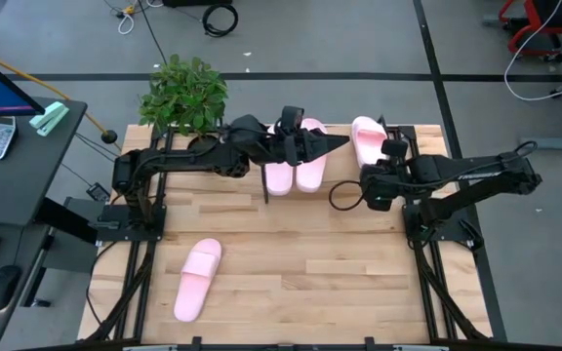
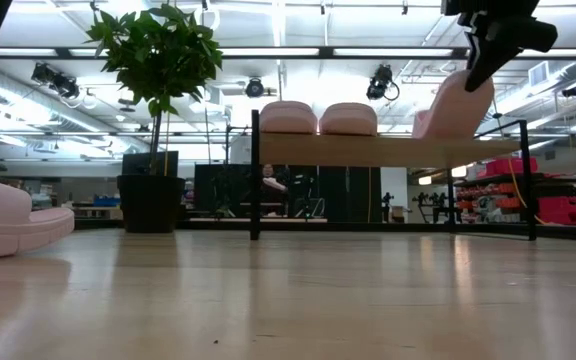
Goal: Pick and place slides into the shelf
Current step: Put the right pink slide on the shelf
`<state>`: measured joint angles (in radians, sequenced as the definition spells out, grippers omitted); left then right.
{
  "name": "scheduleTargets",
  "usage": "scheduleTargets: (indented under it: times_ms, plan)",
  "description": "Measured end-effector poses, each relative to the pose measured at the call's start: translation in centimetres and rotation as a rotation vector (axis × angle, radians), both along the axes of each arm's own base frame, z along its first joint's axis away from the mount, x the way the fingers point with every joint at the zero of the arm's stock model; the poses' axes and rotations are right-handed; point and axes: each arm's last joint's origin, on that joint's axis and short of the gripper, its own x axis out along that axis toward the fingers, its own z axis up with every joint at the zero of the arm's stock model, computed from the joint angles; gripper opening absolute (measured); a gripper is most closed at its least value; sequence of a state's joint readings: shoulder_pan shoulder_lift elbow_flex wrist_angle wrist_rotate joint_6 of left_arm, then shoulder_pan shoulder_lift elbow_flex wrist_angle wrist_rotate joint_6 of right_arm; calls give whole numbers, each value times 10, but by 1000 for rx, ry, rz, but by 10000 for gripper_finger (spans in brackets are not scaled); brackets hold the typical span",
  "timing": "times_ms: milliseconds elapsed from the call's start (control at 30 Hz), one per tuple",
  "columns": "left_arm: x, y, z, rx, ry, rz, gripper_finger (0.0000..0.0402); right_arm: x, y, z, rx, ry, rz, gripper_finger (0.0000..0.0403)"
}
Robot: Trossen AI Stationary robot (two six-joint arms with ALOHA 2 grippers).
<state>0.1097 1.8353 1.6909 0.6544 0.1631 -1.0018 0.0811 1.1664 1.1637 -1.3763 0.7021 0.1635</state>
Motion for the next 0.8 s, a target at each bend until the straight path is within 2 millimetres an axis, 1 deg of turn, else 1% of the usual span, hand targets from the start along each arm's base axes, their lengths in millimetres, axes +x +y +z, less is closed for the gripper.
scheduleTargets:
  times_ms: [233,567,800]
  plan:
    - [2,0,-4,20,39,12,172,0,-3,0,14,8,-10,49]
    - [2,4,-4,21,45,21,172,1,-2,-1,50,19,16,48]
    - [2,5,-4,21,45,24,172,1,-1,-2,95,15,21,77]
